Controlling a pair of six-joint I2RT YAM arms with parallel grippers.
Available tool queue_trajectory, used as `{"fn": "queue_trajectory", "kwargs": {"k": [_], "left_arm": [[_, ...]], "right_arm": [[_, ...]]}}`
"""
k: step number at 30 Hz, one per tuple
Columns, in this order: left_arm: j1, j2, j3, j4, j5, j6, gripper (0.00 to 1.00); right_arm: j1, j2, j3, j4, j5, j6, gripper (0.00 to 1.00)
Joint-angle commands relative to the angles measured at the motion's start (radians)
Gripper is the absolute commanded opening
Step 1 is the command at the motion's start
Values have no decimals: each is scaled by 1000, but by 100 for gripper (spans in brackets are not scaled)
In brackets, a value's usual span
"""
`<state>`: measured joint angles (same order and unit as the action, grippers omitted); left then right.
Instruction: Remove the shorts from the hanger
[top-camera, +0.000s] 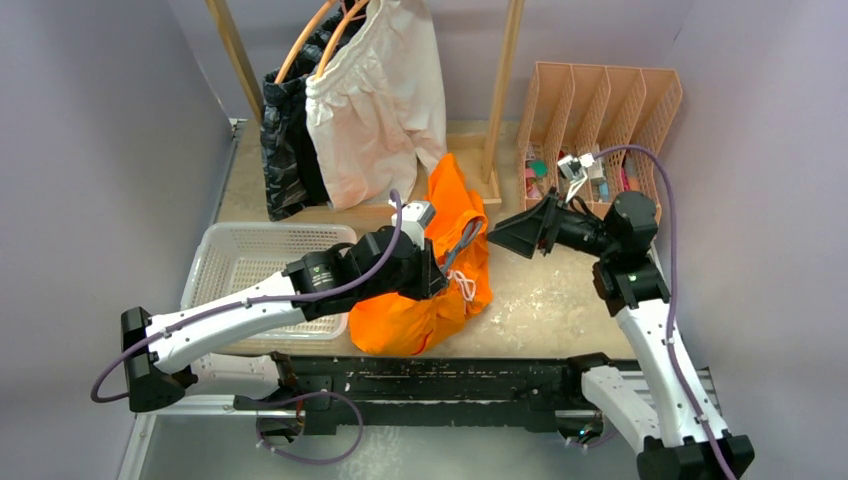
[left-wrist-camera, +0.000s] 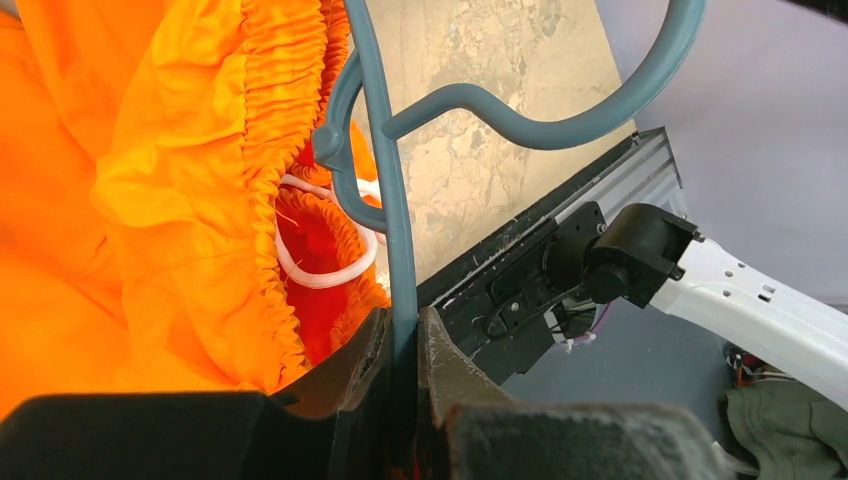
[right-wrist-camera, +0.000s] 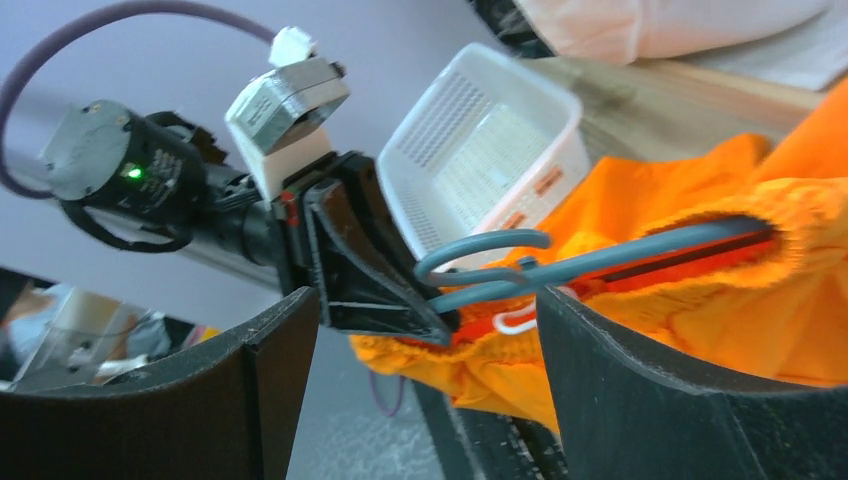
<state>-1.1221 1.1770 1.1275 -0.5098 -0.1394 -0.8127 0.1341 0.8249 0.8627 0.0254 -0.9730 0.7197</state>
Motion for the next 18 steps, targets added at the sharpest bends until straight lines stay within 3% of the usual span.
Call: {"fn": "queue_trajectory", "kwargs": {"k": [1,3,6,8,11,13,16,18], "left_arm": [[-5,-13,58,93,-35,-15,0],[-5,0,68,80,-26,-16,0],[-5,28,108,12,-2,-23,0],[-5,23,106,9,23,-29,0],[-5,2,72,26,29,-40,0],[-5,-7,63,19,34,-41,0],[-5,-15,54,21,49,-42,0],[-5,-13,53,31,64,-38,0]], "right_arm": [[109,-3,-25,202,15,190,80],[190,4,-63,246,147,267,71],[287,3,-118,346,312,348,69],[300,6,-121,323,403,370,65],[300,5,-96,274,491,340,49],[301,2,-65,222,519,309,48],[302,19,-29,135,573,290,55],[300,42,-37,157,550,301,50]]}}
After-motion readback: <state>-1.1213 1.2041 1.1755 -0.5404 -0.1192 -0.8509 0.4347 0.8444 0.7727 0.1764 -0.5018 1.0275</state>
